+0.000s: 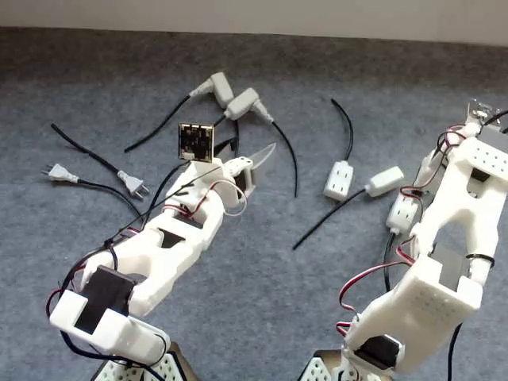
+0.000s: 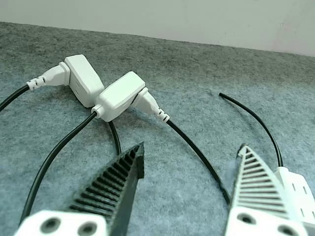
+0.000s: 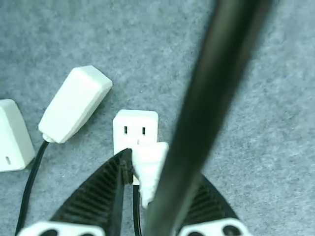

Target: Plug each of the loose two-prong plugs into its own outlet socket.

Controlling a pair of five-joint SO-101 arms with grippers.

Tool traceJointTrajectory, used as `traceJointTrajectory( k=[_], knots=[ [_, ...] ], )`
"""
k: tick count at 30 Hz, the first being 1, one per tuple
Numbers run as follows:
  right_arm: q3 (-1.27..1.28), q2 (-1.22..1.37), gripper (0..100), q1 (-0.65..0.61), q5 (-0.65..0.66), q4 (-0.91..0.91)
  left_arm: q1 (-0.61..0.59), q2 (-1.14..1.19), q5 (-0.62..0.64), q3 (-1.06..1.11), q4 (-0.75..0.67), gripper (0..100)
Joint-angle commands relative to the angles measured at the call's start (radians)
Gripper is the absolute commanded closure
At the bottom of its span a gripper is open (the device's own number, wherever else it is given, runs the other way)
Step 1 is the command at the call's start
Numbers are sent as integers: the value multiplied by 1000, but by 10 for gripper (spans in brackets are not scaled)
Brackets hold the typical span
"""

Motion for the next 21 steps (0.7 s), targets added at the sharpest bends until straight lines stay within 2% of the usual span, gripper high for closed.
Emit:
traceJointTrajectory(
  k=[1, 12, 21],
  knots=[
    [-24, -16, 990, -35, 6, -12, 13, -5, 5, -8, -18, 705],
    [-159, 179, 989, -16, 5, 12, 13, -5, 5, -8, -20, 705],
    [-229, 199, 989, -15, 5, 73, 13, -5, 5, -8, -20, 705]
  ],
)
